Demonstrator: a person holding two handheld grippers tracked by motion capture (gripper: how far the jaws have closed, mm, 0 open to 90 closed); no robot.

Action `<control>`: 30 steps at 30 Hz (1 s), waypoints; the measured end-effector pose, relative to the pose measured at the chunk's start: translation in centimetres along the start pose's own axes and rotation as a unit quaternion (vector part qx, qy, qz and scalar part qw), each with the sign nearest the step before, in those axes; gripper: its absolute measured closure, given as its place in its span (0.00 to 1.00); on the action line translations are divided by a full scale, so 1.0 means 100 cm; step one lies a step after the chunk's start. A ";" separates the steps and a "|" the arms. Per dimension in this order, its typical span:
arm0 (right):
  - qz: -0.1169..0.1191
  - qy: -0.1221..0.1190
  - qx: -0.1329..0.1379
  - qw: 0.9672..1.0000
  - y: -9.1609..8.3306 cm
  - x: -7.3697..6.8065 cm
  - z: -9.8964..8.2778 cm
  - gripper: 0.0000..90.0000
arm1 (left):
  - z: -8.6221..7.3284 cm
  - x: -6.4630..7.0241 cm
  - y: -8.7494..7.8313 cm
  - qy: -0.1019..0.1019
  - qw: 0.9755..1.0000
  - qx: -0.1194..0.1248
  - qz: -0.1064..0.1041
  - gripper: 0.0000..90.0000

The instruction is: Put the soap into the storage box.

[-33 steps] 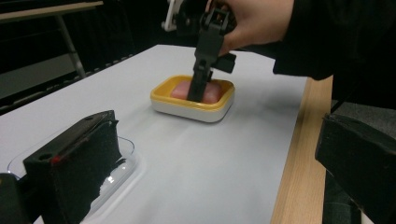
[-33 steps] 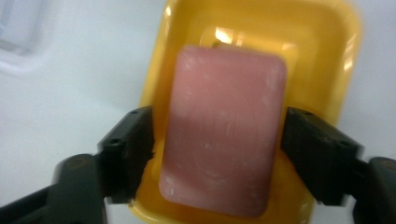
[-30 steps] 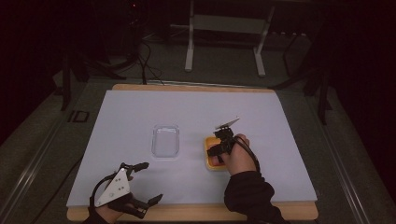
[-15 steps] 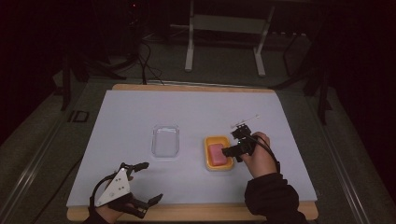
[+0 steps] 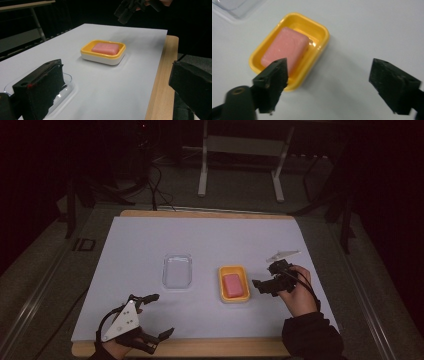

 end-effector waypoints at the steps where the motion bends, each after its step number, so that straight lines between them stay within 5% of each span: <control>1: 0.000 0.000 0.001 1.000 -0.001 0.002 -0.003 0.15 | 0.000 0.000 0.000 0.001 1.000 -0.001 0.000 0.01; 9: -0.001 0.015 -0.007 1.000 -0.001 0.013 -0.029 0.14 | 0.000 0.000 0.000 0.000 1.000 0.000 0.000 0.01; 15: -0.018 0.024 0.016 0.999 -0.002 0.020 -0.040 0.14 | 0.000 0.000 0.000 0.000 1.000 0.000 0.001 0.01; 17: -0.032 0.026 0.044 0.998 -0.008 0.023 -0.042 0.14 | 0.000 0.000 0.000 0.000 1.000 0.000 0.001 0.01; 30: -0.038 0.045 0.057 0.997 -0.018 0.024 -0.060 0.14 | 0.001 0.000 -0.002 0.000 1.000 0.004 0.001 0.01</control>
Point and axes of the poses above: each handheld gripper's, and its own axes: y roughly forward along the jaws, z roughly out of its top, x roughly to its right, the point moved 7 cm from there along y, roughly forward along the jaws, and after that the axes turned 7 degrees about x, right-handed, at the moved point
